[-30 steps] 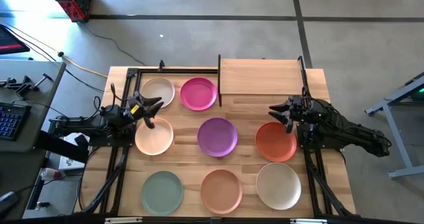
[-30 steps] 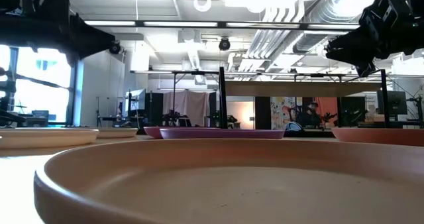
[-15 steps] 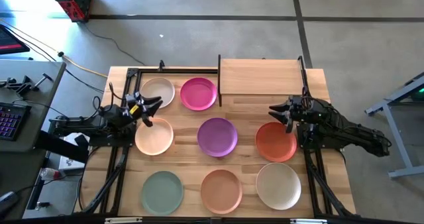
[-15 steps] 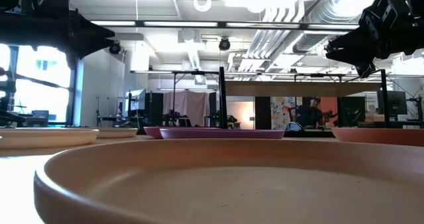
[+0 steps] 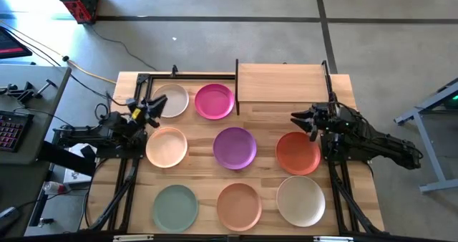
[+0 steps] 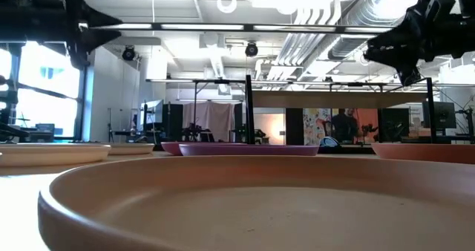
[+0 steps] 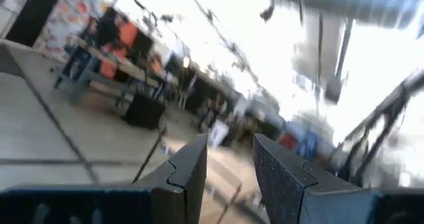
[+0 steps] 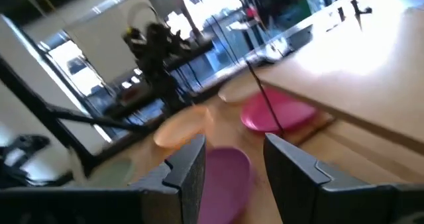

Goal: Place and stack plates onto a shelf
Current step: Put the orange plate on the shelf

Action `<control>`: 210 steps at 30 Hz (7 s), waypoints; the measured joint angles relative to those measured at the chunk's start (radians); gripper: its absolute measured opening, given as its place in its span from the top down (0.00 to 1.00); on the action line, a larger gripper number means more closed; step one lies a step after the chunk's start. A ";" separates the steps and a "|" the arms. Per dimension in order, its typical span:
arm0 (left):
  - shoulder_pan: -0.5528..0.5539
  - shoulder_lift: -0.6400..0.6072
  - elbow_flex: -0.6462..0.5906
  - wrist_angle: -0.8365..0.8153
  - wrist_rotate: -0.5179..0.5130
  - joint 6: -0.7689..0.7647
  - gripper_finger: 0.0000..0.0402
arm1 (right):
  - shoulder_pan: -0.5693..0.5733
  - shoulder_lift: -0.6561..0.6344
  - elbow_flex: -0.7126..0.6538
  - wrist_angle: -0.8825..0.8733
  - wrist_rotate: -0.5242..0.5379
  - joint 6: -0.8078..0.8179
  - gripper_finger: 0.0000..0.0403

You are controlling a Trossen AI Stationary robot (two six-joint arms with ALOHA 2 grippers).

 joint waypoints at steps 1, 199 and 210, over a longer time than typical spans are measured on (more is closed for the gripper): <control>0.000 0.000 0.000 0.041 -0.001 0.013 0.72 | 0.000 0.000 0.000 0.030 -0.008 0.001 0.65; 0.000 0.576 0.763 -0.812 0.032 0.084 0.72 | 0.544 1.723 1.991 -1.448 0.556 0.299 1.00; 0.000 0.577 0.763 -0.811 0.027 0.083 0.72 | 0.384 1.659 1.978 -1.446 0.665 -0.012 1.00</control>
